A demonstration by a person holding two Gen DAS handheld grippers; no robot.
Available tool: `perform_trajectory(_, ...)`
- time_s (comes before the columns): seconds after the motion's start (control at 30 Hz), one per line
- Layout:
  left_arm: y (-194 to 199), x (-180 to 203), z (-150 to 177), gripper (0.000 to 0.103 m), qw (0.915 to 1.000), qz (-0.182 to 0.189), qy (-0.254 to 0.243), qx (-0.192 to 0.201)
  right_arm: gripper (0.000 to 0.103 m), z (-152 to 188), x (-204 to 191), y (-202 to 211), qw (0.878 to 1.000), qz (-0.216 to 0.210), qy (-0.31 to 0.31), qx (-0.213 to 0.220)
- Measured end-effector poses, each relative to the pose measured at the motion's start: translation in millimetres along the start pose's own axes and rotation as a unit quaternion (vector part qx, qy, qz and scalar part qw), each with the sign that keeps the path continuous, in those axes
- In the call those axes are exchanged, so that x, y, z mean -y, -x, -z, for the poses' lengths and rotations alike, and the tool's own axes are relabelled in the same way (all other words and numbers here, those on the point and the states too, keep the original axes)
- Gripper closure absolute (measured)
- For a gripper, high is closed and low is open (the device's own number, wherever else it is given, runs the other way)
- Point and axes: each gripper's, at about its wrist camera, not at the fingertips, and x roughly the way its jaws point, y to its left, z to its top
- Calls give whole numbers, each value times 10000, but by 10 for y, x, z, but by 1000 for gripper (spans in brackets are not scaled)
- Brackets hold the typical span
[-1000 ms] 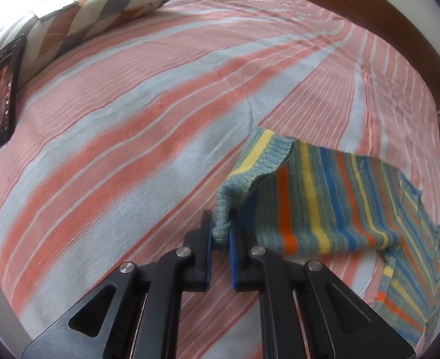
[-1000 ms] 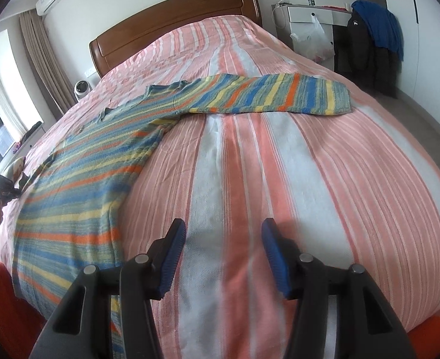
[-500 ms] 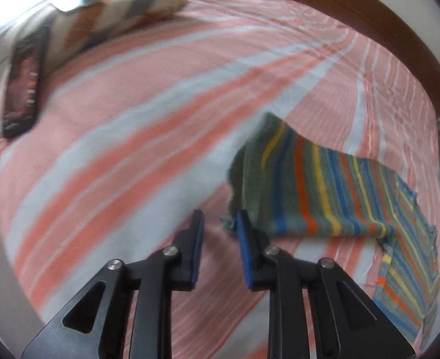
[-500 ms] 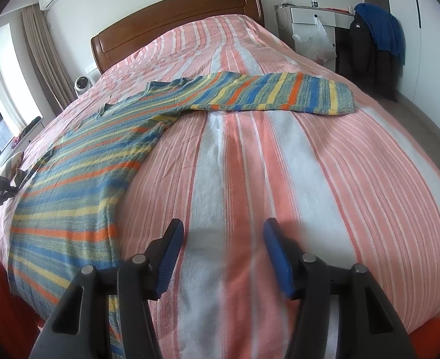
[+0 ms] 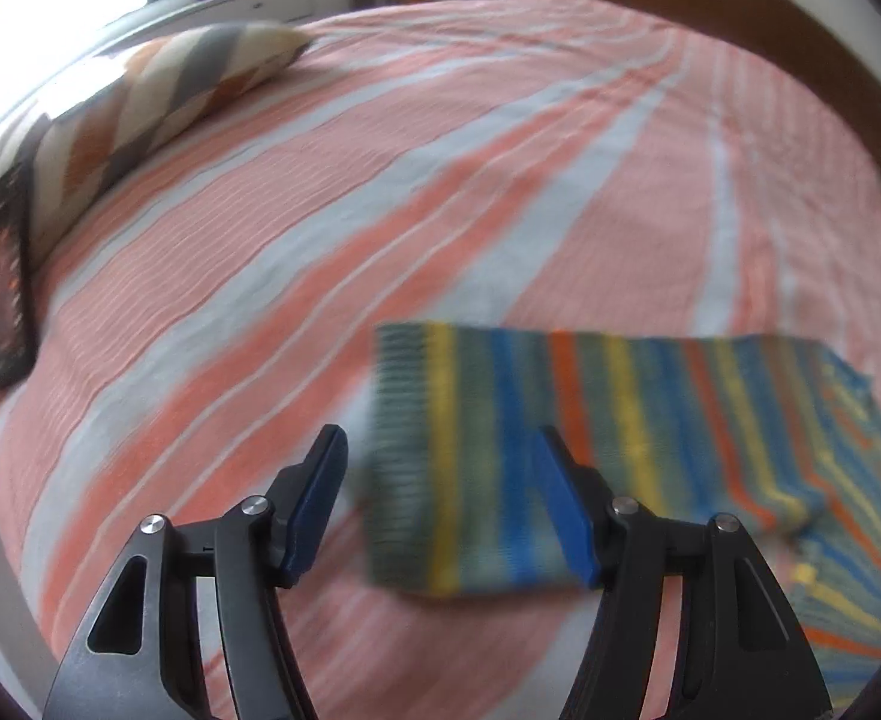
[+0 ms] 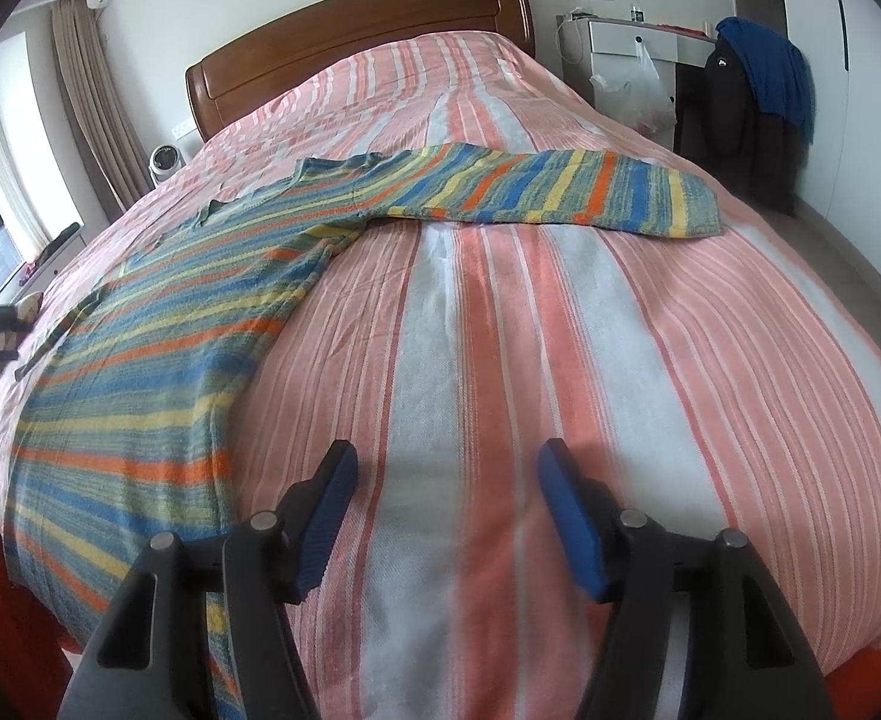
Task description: Fold small clothes
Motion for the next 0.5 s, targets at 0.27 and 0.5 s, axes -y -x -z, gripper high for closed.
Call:
perform_trajectory(0.27, 604, -415, 296, 34, 9988, 230, -148, 417, 38, 13, -24, -28, 10000, 12, 97, 10)
perform_trajectory(0.5, 1327, -56, 888, 20, 9752, 1765, -1334, -45, 38, -43, 42, 64, 9999, -47, -93, 7)
